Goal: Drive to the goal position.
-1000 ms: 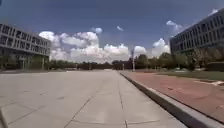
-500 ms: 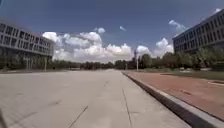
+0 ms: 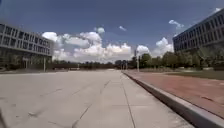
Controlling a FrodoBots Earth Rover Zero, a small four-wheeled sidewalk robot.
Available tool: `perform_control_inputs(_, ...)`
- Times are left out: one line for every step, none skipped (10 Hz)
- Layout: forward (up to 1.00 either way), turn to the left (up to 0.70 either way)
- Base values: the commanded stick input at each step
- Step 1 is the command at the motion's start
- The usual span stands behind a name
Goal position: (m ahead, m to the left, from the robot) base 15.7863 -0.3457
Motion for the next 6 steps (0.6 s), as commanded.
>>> perform_control_inputs(1.00,-0.27)
perform_control_inputs(1.00,-0.02)
perform_control_inputs(1.00,0.00)
perform_control_inputs(1.00,0.00)
perform_control_inputs(1.00,0.00)
perform_control_inputs(1.00,0.00)
